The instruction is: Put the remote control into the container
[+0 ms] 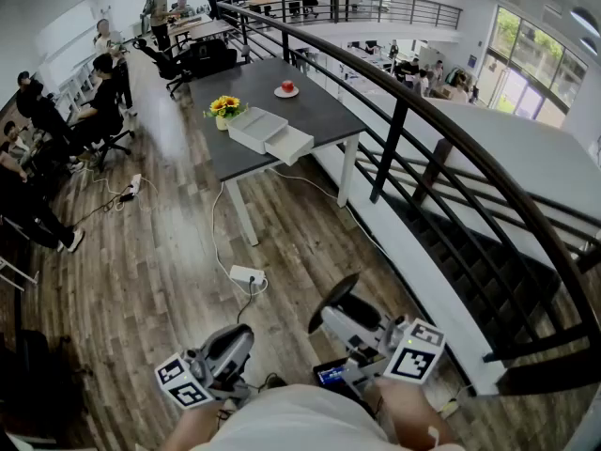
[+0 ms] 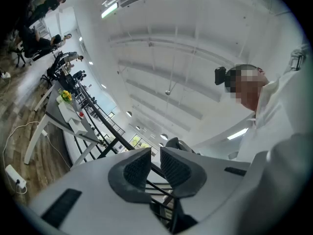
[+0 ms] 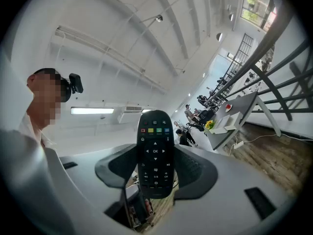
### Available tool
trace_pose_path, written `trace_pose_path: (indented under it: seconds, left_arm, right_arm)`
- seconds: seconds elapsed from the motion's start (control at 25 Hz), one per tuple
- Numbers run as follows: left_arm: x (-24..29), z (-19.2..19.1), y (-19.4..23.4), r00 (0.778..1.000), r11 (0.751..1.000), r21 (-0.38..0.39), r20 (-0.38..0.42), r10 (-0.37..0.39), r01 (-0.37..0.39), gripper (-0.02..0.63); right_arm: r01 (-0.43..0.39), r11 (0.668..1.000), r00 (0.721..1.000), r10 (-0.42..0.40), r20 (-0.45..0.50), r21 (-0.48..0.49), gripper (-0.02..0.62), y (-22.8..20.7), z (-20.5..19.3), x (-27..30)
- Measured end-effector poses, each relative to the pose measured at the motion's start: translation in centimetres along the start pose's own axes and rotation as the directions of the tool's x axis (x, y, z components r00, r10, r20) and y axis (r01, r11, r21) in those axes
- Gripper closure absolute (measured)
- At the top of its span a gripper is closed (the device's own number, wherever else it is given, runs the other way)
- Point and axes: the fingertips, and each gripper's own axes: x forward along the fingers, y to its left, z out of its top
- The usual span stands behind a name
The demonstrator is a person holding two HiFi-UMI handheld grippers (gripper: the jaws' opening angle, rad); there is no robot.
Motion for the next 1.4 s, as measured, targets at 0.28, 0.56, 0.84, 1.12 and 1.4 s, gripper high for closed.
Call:
trace_pose_path:
  seconds: [0.28, 0.56, 0.84, 1.12, 1.4]
  left_arm:
    - [0.0, 0.6, -0.1, 1.000, 1.000, 0.005, 0.004, 0.005, -0.005, 0.543]
    - [0.0, 0.4, -0.2, 1.000, 1.000, 0.007, 0.002, -0.002, 0.002, 0.543]
    - [0.3, 0.4, -0.2, 1.000, 1.000, 0.011, 0.001, -0.004, 0.004, 0.543]
    - [0.5, 1.5, 0.2, 1.000, 1.000, 0.022, 0.011, -0.003, 0.003, 0.543]
    - [1.5, 1.0, 0.1, 1.000, 1.000, 0.014, 0.004, -0.010, 0.010, 0.543]
  right_arm:
    - [-0.003, 1.000, 1.000, 0.003, -0.004, -0.004, 0.362, 0.4, 0.4, 0.5]
    - [0.004, 1.000, 1.000, -0.004, -0.009, 0.006, 0.362, 0.1, 0.1, 0.5]
    - [0.063, 0.998, 0.998, -0.063, 0.003, -0.022, 0.362, -1.0, 0.7, -0.1]
    - [0.095, 0.994, 0.995, -0.094, 0.012, -0.045, 0.362, -1.6, 1.5, 0.3]
    - [0.123, 0.991, 0.992, -0.123, 0.015, -0.058, 0.362, -2.4, 2.1, -0.7]
